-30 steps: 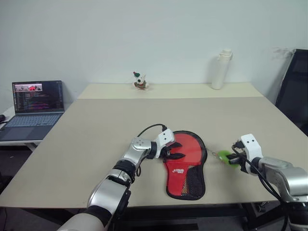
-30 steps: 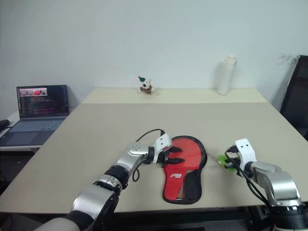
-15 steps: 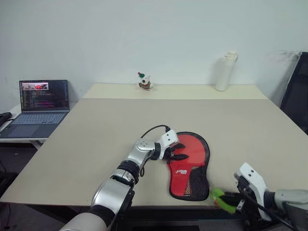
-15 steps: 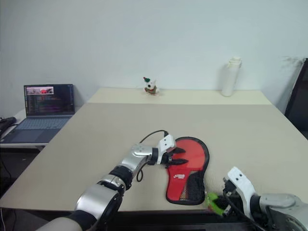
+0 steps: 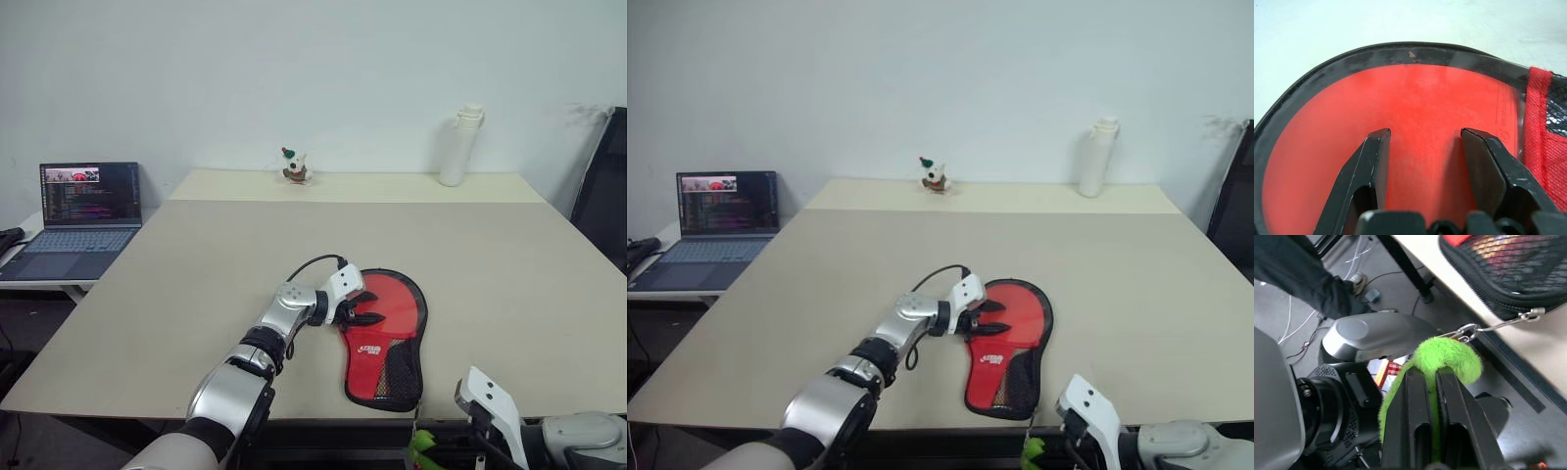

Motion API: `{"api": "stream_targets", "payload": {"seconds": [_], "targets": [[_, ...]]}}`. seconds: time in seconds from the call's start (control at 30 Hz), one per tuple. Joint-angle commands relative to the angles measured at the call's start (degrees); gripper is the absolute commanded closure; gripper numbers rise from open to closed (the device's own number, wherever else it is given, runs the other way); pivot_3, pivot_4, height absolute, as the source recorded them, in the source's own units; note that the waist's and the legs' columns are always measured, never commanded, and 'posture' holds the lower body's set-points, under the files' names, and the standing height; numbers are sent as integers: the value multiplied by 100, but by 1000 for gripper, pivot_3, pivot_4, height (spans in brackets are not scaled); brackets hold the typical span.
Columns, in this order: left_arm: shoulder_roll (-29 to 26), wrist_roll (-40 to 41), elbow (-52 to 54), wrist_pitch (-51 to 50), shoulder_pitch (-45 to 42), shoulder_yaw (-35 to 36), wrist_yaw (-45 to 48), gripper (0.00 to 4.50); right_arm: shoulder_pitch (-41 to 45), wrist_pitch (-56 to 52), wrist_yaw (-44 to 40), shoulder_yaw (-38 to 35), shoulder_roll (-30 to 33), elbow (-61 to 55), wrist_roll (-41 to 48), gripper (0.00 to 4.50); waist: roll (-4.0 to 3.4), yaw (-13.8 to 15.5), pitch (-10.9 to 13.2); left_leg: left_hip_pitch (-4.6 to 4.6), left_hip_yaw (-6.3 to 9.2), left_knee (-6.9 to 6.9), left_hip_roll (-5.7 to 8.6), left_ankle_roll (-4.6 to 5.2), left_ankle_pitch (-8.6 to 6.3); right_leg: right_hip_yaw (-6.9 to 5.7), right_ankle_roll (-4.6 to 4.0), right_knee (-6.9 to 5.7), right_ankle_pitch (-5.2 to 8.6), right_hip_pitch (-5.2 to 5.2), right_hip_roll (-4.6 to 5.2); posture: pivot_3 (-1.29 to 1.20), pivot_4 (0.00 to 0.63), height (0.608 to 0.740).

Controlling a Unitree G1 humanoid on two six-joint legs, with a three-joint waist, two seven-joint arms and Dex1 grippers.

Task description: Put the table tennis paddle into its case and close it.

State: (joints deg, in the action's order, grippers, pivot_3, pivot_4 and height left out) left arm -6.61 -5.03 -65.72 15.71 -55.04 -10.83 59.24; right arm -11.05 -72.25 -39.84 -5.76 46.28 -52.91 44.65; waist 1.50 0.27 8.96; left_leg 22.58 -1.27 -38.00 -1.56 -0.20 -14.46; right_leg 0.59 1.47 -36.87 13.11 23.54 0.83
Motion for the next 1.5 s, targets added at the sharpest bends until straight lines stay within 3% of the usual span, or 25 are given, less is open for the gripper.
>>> {"api": "stream_targets", "payload": {"seconds": [0.03,0.27,0.37,0.53,0.87,1.0,1.3,1.5], "targets": [[26,-284,-181,-76,176,-220,-78,2013,-56,124,-222,186,118,-193,392,4483,1,0,0,0,0,0,0,0,0,-1,0,0,0,0,0,0,150,740],[56,-287,-171,-64,183,-230,-94,2013,-159,470,-192,285,345,29,229,4483,10,0,-1,-2,2,0,0,0,0,-2,-1,1,1,-2,3,0,150,740],[75,-289,-161,-56,193,-237,-89,2013,-175,587,-144,263,416,113,188,3760,11,0,-2,-1,4,0,0,0,0,-4,-2,1,1,-3,4,0,150,740],[127,-268,-140,-58,201,-231,-97,2013,-81,552,-109,-47,478,248,410,2050,17,-1,-1,-3,3,-3,3,0,0,-4,-1,1,1,-5,12,0,150,740],[21,240,773,-288,366,62,368,2013,1115,897,-28,-762,460,1089,555,2050,24,-27,6,8,22,1,10,0,0,-6,4,8,2,0,19,0,150,740],[-456,964,2228,-1016,708,574,593,2013,2227,1669,-107,-533,212,2199,55,2050,35,-117,60,19,21,2,4,0,0,9,5,-6,1,25,13,0,150,740],[-1785,1631,5645,-2721,2725,1037,299,2013,3998,3804,-980,374,-442,5088,-1397,2050,32,-208,94,35,7,13,-13,1,0,32,-5,-12,6,58,-9,0,150,740],[-2074,1701,6742,-3082,3464,1200,-315,2013,4500,4507,-1816,665,-364,6421,-1966,2050,34,-75,102,35,11,7,-5,1,1,26,-5,-15,5,54,10,0,150,740]]}}
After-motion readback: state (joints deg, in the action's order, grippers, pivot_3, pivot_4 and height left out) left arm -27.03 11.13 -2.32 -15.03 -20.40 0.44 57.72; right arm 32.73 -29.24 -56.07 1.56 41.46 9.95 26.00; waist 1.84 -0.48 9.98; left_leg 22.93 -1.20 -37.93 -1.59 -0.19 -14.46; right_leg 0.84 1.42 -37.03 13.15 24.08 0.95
